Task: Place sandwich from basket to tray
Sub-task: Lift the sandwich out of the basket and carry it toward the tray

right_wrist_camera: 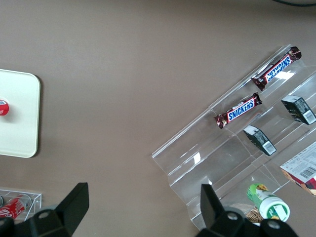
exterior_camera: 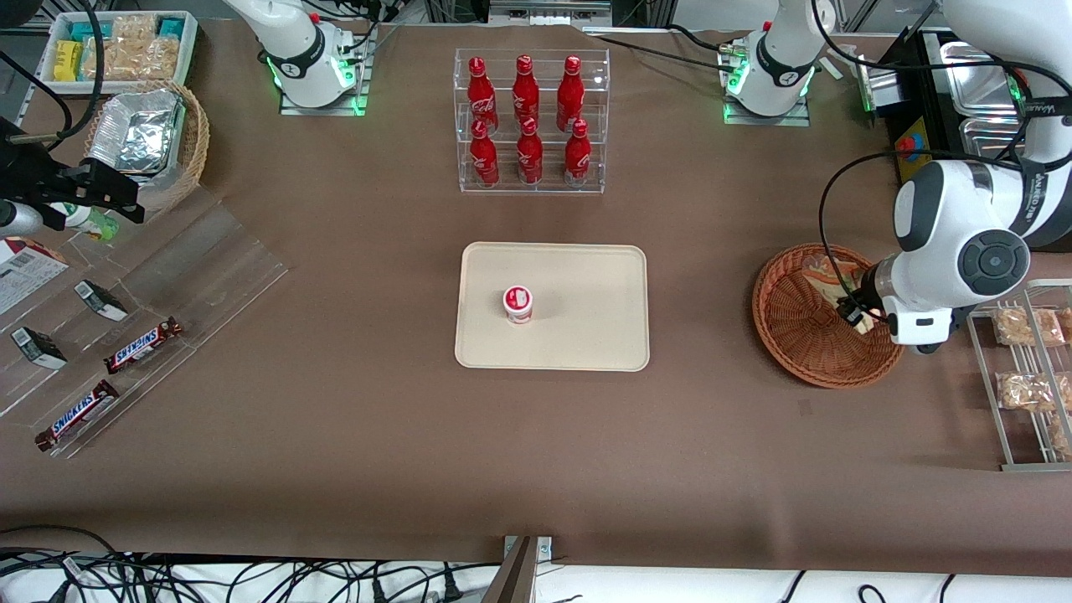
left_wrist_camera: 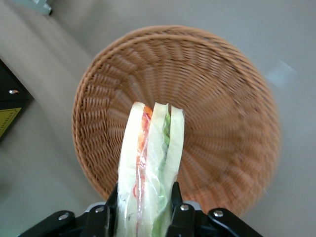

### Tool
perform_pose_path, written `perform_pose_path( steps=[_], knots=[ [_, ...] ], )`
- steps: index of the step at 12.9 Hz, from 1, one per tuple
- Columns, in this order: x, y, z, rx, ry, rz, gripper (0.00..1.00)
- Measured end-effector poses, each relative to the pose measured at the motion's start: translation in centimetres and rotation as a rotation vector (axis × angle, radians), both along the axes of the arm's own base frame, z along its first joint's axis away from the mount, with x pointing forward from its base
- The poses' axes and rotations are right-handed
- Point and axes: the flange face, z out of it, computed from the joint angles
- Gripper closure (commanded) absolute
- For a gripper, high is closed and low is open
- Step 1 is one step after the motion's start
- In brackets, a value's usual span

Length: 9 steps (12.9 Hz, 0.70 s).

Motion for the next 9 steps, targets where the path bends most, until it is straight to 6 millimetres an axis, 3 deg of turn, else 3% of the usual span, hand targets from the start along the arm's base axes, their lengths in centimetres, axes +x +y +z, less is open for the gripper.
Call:
perform_pose_path(
  steps=[4,6,9],
  knots=[
    [1.5,-9.4,6.8,-0.055,-0.056,-0.171,0.59],
    [0.9,-13.8,7.8,-0.084,-0.067,-0.25,0.59],
    [-0.9,-20.3,7.1,-0.129,-0.045,-0.363,0.59]
  ],
)
